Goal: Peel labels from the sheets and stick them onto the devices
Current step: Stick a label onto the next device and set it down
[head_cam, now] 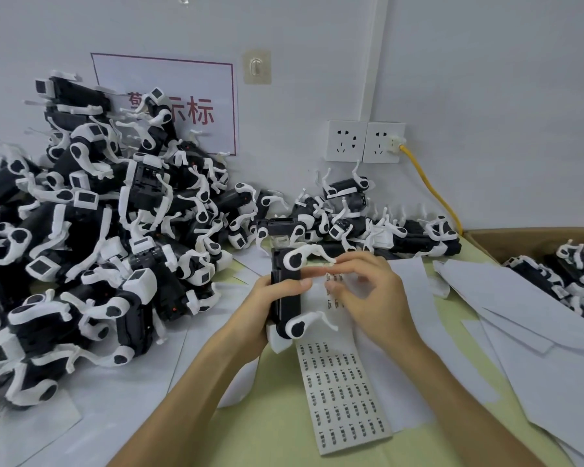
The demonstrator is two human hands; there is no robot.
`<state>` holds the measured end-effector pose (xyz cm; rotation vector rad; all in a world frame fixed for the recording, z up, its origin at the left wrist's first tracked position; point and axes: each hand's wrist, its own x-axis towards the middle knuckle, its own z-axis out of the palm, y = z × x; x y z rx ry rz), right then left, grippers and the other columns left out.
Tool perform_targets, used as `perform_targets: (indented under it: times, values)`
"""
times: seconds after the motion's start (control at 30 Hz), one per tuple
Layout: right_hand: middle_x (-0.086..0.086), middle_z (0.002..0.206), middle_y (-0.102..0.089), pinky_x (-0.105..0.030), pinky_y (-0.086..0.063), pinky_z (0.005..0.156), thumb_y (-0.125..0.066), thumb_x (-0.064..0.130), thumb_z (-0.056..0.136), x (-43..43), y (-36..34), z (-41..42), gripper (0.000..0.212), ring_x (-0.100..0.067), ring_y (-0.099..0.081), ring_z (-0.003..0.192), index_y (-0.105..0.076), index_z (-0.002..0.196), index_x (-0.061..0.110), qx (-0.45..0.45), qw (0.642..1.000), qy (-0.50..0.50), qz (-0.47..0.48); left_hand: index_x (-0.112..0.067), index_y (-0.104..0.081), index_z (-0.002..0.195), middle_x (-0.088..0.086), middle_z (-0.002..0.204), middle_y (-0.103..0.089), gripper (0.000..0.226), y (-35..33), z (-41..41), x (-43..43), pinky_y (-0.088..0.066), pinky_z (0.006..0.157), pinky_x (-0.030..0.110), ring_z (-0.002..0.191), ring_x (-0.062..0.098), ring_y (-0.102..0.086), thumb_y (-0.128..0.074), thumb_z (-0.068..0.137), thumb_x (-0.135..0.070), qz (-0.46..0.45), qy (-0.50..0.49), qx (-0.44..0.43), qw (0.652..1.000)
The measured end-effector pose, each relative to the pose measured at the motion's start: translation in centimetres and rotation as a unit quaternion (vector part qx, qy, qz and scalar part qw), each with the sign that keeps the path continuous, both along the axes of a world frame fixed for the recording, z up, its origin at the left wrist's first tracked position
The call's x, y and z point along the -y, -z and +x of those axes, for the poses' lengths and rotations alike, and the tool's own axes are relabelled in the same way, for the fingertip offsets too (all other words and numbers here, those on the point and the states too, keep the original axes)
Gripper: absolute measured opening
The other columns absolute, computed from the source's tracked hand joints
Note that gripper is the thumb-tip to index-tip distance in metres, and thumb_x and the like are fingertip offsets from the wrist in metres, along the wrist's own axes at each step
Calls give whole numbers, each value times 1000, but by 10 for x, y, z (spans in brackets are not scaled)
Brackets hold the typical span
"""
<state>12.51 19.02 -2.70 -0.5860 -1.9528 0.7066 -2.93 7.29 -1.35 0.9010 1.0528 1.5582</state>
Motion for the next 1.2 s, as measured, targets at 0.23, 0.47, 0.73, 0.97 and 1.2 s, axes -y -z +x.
perform_targets:
  times: [0.23, 0.47, 0.73, 0.97, 1.2]
  values:
    - [16, 108, -71, -21, -51, 93, -85, 6, 80, 0, 5, -1, 18, -3, -67, 106, -81, 93, 18, -35, 999, 10, 8, -14, -76, 123, 10, 129, -73, 44, 1, 3, -1, -54, 93, 27, 119, 24, -69, -67, 81, -23, 17, 4, -9, 1000]
    - [11, 116, -72, -19, -49, 98, -82, 5, 83, 1, 8, -3, 22, 0, -66, 111, -82, 99, 21, -52, 998, 43, 19, -14, -73, 129, 10, 125, -75, 48, 0, 5, -1, -57, 80, 22, 109, 21, -74, -67, 83, -25, 18, 0, 21, 1000]
    - [10, 120, -68, -15, -46, 96, -73, -2, 83, 2, 8, -4, 26, 0, -62, 114, -79, 92, 21, -26, 998, 48, 41, -15, -73, 128, 7, 120, -77, 50, 0, 5, -3, -58, 76, 22, 102, 20, -75, -70, 80, -28, -6, -12, 17, 1000]
    - [7, 112, -65, -8, -40, 92, -65, -11, 78, 5, 7, -3, 31, -4, -62, 110, -74, 82, 18, -24, 998, 47, 34, -18, -78, 119, -1, 115, -78, 48, 4, 2, -6, -56, 70, 20, 97, 13, -74, -73, 74, -31, -42, -53, 9, 998]
    - [11, 96, -71, -13, -46, 89, -61, -14, 78, 3, 5, -4, 37, -5, -66, 99, -71, 85, 22, -36, 999, 36, -15, -24, -81, 111, -5, 74, -66, 42, 10, -4, -7, -48, 60, 18, 63, 10, -59, -75, 70, -27, -16, -107, -14, 994]
